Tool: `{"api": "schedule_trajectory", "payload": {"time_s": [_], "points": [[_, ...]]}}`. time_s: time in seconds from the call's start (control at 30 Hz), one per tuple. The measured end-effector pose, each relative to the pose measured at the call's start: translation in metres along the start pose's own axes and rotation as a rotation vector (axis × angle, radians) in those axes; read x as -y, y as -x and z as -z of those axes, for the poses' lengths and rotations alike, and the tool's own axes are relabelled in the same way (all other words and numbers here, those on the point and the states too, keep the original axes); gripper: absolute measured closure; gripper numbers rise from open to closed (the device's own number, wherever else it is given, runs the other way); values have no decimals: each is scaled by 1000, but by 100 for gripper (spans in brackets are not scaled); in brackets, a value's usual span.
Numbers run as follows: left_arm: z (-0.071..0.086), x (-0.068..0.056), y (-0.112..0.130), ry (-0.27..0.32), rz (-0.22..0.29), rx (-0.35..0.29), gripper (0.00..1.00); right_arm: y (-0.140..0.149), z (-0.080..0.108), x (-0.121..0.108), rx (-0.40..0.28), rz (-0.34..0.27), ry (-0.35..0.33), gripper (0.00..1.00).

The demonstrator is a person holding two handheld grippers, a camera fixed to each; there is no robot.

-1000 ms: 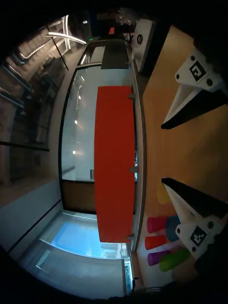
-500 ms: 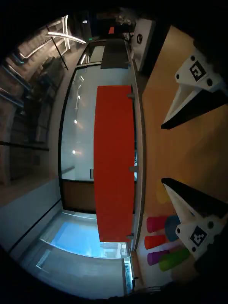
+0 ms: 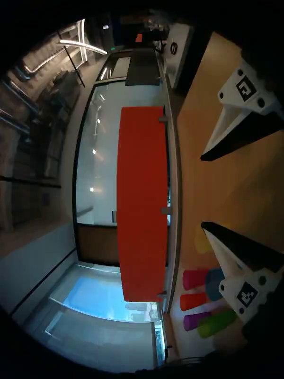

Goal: Pour water

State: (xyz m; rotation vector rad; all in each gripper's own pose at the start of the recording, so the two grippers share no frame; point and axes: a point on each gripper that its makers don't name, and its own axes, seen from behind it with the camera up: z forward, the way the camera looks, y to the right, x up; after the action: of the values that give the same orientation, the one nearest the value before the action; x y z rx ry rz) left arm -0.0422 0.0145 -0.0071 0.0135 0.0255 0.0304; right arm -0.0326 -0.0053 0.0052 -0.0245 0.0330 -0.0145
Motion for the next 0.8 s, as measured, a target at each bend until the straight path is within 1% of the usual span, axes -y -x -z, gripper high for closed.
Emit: {"api": "schedule_trajectory", "payload": {"time_s": [0.8], "points": [[0,0,0,-5,0,0,20,-1,-1,0,0,-1,0,1]]}}
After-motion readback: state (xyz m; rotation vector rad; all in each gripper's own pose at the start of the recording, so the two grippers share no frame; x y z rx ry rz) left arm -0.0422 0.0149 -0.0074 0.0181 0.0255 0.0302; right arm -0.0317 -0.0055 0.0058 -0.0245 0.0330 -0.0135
